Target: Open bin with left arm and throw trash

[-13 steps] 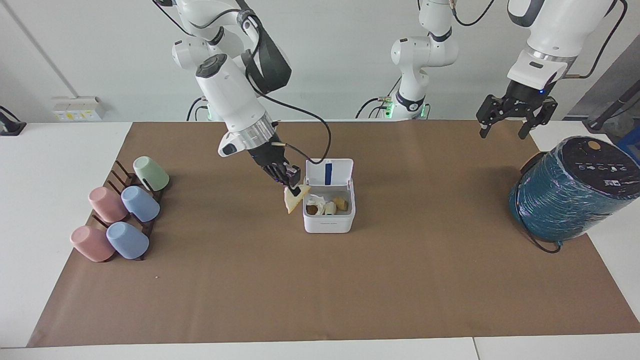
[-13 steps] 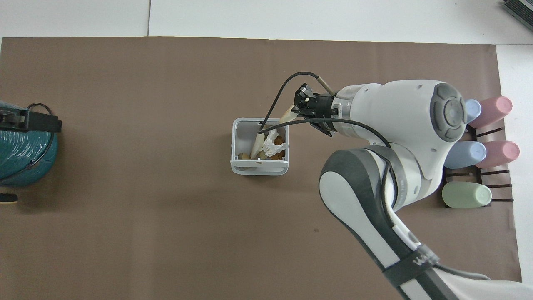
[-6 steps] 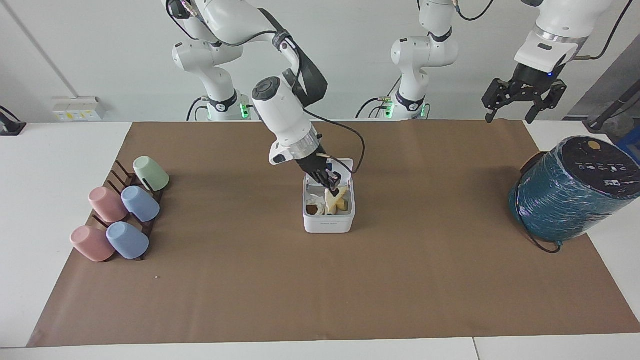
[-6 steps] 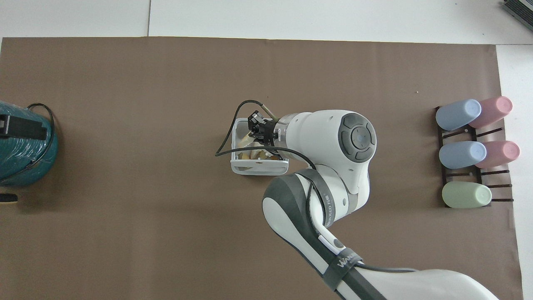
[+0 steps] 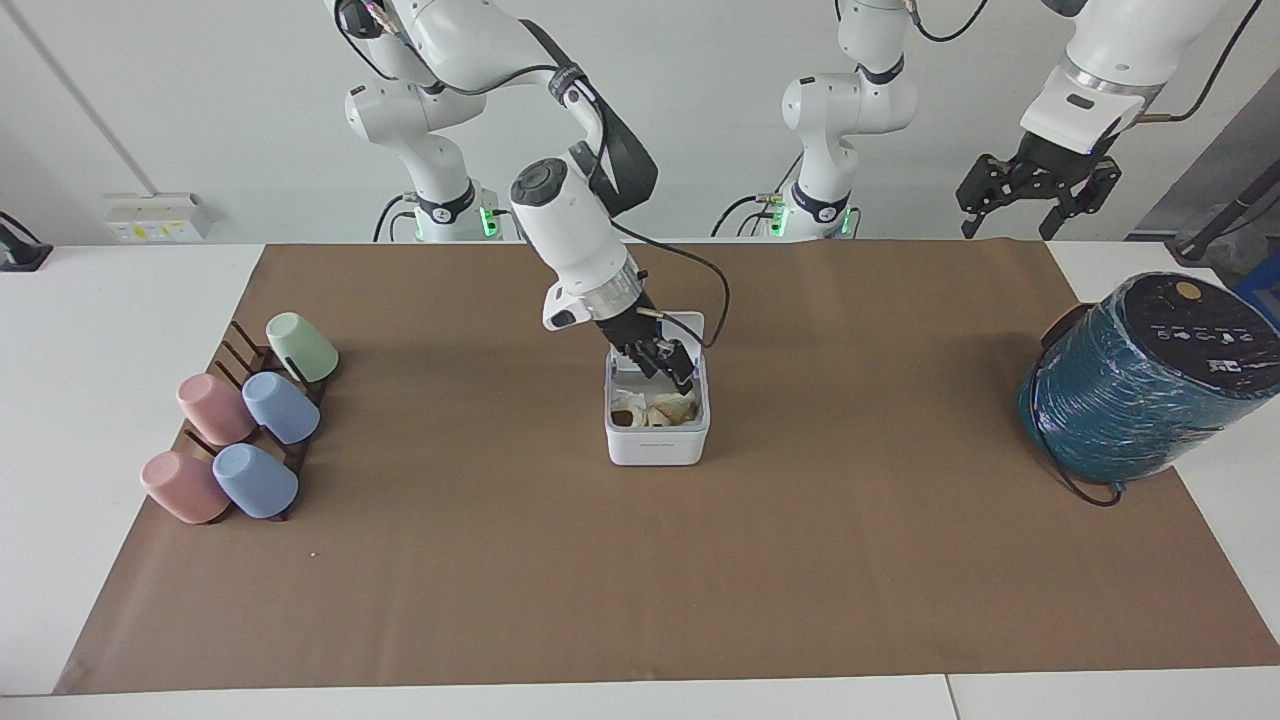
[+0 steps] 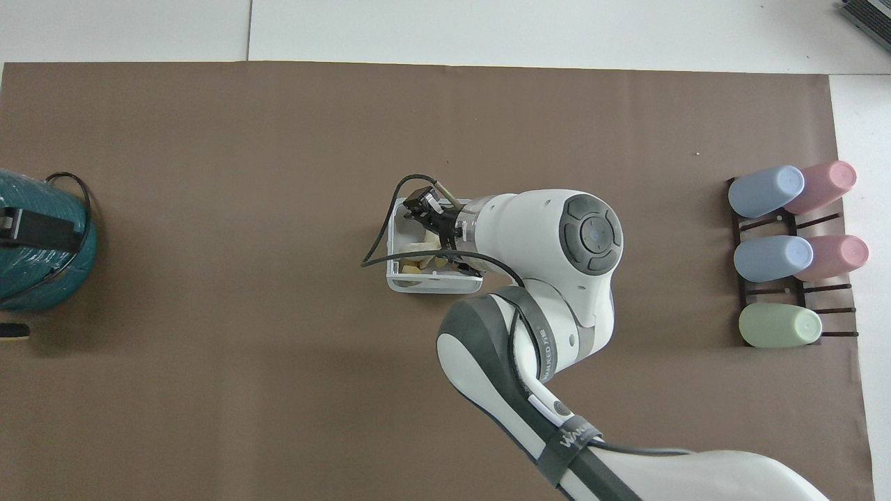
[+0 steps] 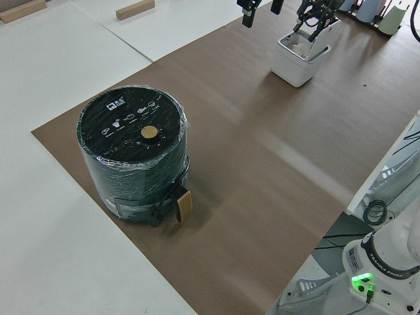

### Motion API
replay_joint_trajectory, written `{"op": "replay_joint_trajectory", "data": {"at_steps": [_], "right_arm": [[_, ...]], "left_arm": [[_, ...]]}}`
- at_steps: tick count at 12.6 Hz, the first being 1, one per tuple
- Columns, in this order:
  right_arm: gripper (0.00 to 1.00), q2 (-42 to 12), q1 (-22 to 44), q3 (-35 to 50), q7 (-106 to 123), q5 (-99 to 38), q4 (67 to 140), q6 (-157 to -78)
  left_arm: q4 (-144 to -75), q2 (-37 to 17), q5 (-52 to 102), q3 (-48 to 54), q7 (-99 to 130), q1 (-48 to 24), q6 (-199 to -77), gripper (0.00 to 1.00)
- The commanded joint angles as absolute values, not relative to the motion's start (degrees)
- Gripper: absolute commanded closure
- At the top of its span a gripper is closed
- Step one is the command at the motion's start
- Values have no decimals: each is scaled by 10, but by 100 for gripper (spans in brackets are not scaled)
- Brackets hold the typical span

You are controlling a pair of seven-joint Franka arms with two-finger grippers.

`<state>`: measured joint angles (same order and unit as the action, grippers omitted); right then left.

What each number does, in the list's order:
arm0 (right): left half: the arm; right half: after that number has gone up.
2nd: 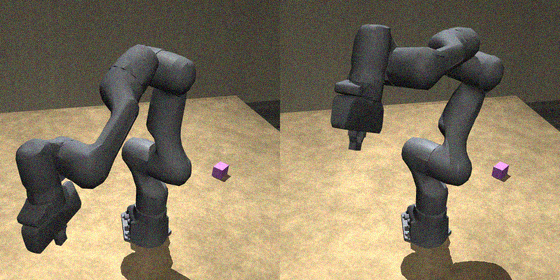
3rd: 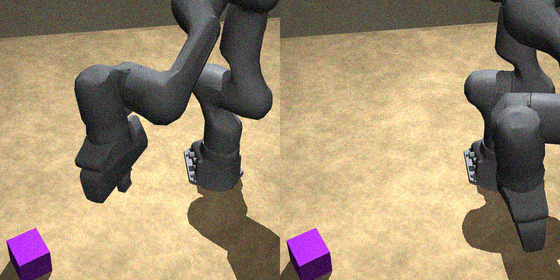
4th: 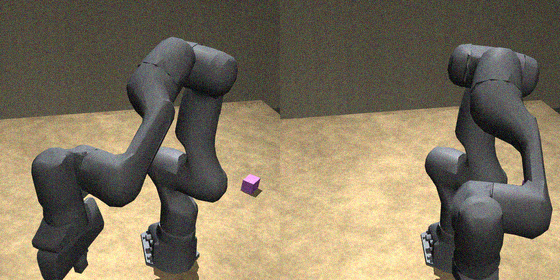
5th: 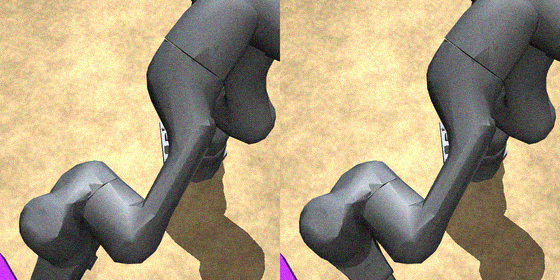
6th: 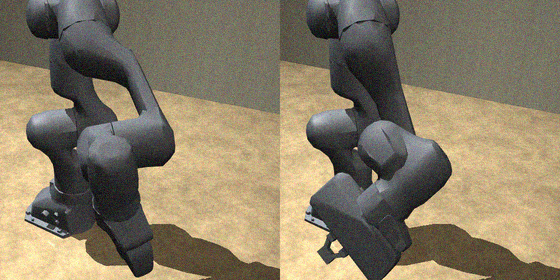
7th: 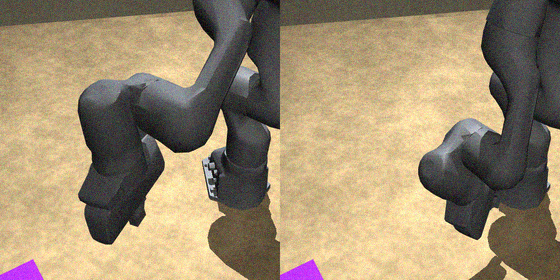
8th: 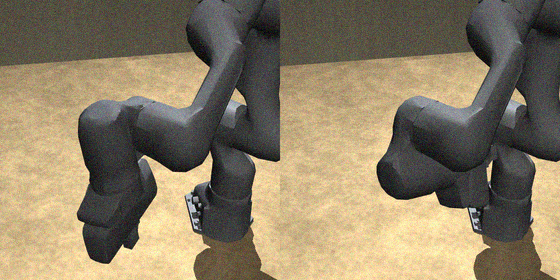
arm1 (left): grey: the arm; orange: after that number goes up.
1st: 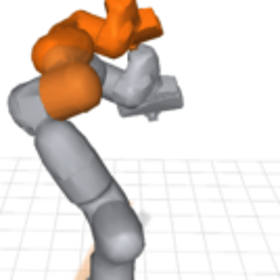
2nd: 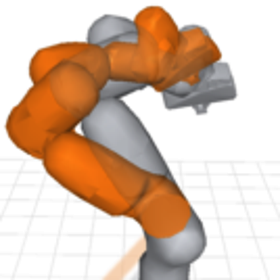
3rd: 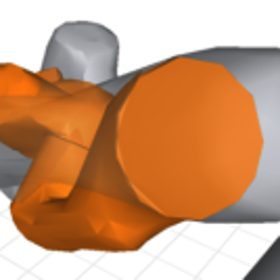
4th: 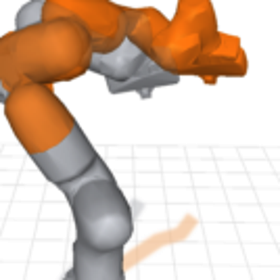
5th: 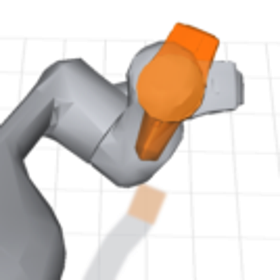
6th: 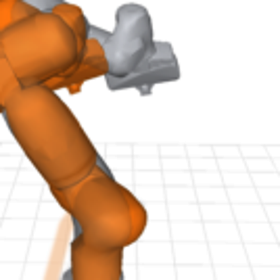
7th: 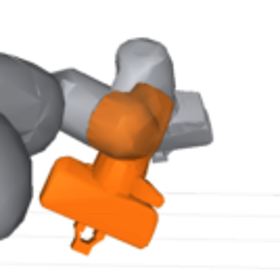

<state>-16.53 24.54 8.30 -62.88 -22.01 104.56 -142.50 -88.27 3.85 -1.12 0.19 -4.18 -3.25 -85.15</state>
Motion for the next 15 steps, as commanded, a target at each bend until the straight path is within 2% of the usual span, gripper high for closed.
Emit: {"op": "replay_joint_trajectory", "data": {"at_steps": [1,7,11,15], "right_arm": [[0,-156,234,80,-624,-220,1045,-1427],[0,-158,163,82,-528,-4,966,-1400],[0,-129,99,80,-343,25,932,-1256],[0,-62,35,80,-257,24,931,-1106]], "left_arm": [[-886,42,-23,6,-49,-28,-844,0],[-886,42,-23,6,-48,-29,-847,0],[-887,42,-22,7,-47,-33,-845,0],[-887,43,-20,8,-44,-36,-842,0]]}}
